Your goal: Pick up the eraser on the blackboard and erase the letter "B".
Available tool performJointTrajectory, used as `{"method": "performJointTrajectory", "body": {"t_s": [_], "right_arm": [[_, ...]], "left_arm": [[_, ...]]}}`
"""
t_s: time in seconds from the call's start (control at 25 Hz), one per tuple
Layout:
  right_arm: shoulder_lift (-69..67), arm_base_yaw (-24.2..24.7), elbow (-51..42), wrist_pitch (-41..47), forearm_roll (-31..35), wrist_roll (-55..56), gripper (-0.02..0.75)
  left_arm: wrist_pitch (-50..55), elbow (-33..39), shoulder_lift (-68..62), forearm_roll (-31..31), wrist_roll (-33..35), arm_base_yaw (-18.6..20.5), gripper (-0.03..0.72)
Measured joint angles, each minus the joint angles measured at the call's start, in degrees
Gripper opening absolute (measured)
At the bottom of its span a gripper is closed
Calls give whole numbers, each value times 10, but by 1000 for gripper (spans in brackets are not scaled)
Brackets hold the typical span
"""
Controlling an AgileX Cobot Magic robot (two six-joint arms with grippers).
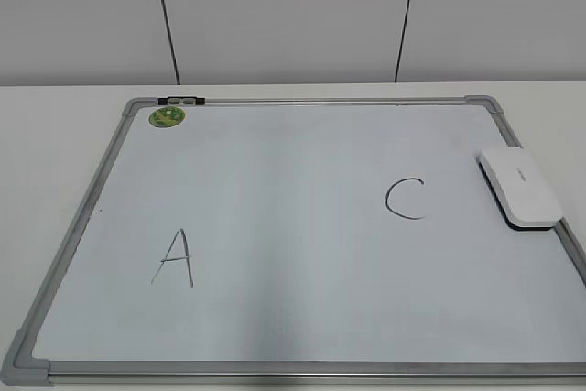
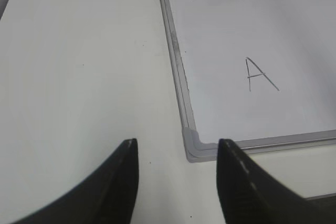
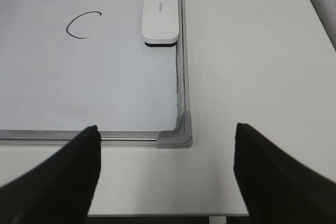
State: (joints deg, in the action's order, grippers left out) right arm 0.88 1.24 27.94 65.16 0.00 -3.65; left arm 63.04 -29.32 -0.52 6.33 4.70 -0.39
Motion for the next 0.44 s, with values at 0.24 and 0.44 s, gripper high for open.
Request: {"method": "performJointTrajectory", "body": {"t_s": [0.24, 0.44], "right_arm": [[0, 0, 0, 0, 0, 0, 587], [0, 0, 0, 0, 0, 0, 587]], "left_arm": [[0, 0, 0, 0, 0, 0, 333], [0, 0, 0, 0, 0, 0, 318]]}}
